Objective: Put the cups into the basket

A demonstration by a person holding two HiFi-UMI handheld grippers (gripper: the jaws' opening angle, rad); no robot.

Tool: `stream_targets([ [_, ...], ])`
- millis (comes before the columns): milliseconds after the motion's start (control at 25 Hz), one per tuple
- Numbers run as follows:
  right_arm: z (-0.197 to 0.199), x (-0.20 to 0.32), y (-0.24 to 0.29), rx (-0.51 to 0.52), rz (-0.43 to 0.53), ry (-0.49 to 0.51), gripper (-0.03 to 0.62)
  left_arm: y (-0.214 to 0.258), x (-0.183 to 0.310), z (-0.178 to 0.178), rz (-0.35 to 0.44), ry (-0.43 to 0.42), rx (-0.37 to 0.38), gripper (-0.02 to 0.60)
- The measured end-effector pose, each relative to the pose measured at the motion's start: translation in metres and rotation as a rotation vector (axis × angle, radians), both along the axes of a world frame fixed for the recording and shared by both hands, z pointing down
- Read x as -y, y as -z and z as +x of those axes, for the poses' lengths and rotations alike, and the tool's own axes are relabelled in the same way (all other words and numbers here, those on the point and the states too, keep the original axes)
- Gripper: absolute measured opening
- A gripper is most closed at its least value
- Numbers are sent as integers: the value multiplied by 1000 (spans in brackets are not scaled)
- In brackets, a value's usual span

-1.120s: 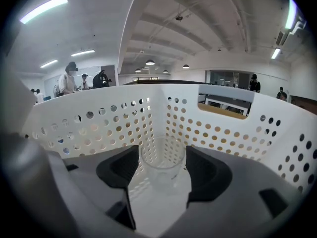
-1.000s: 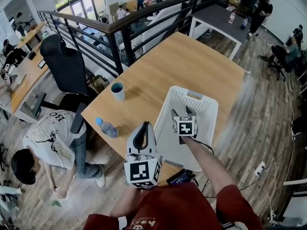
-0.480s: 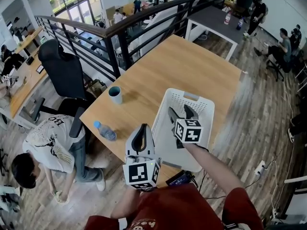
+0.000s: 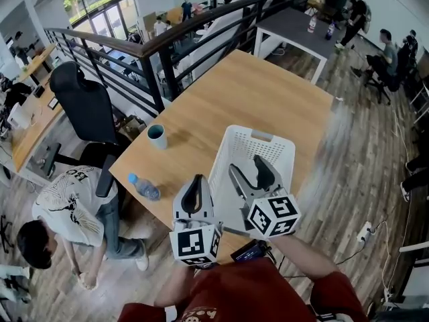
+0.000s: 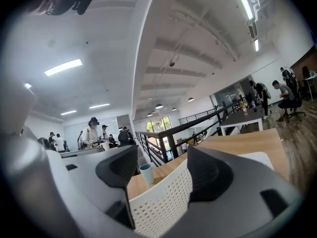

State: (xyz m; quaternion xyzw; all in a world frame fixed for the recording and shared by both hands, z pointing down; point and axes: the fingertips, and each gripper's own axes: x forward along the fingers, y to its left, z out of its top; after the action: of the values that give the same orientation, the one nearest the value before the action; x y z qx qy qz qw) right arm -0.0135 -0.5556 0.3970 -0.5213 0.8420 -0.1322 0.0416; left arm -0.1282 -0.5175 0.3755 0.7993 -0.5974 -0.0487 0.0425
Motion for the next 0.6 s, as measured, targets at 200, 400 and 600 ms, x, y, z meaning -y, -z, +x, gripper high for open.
stream_targets([
  [200, 3, -22, 20, -12, 72, -1, 298, 1, -1, 2, -1, -1, 7, 21],
  [400, 11, -44, 31, -44, 146, -5, 298, 0, -2, 1, -3, 2, 10, 21],
  [600, 13, -59, 32, -46, 141, 29, 294, -1, -2, 0, -8, 10, 11, 21],
])
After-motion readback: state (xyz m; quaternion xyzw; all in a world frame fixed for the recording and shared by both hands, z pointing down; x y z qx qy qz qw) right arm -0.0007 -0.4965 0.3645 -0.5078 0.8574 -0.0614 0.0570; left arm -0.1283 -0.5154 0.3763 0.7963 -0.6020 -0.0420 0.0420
